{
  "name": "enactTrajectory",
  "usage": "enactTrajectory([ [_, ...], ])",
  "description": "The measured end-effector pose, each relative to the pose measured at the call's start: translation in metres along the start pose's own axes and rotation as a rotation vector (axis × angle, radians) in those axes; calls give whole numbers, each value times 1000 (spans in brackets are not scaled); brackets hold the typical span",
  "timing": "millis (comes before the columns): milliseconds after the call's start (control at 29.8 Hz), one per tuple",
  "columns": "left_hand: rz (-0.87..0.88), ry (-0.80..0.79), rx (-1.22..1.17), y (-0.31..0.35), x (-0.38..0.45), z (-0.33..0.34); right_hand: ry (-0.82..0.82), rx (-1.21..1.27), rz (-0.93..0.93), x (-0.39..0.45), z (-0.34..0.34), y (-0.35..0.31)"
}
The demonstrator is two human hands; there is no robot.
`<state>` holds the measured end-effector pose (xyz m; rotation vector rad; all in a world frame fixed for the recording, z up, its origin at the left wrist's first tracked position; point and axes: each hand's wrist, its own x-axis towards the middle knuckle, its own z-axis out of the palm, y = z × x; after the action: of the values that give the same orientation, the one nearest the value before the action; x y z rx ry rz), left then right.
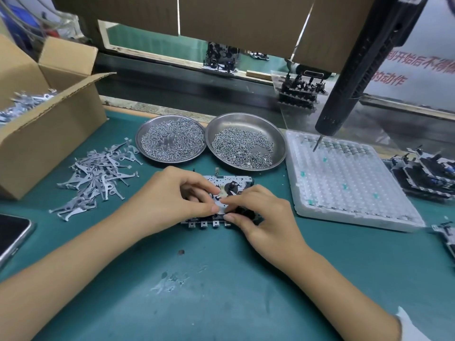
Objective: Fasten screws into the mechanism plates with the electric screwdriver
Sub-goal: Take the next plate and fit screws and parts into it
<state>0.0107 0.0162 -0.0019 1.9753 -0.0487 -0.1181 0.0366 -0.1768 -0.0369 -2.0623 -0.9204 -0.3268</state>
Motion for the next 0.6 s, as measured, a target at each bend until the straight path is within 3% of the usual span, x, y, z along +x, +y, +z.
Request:
enactTrajectory([
  [235,20,-45,-8,-3,2,0,72,33,77,-3,7,-5],
  [403,32,-48,5,-6,5,-3,151,225,194,1,2,-5],
  [503,77,-35,13,-6,5,-3,192,305,287,2,2,-3],
  [604,148,-5,63,-5,5,-5,178,271,266,0,4,-3],
])
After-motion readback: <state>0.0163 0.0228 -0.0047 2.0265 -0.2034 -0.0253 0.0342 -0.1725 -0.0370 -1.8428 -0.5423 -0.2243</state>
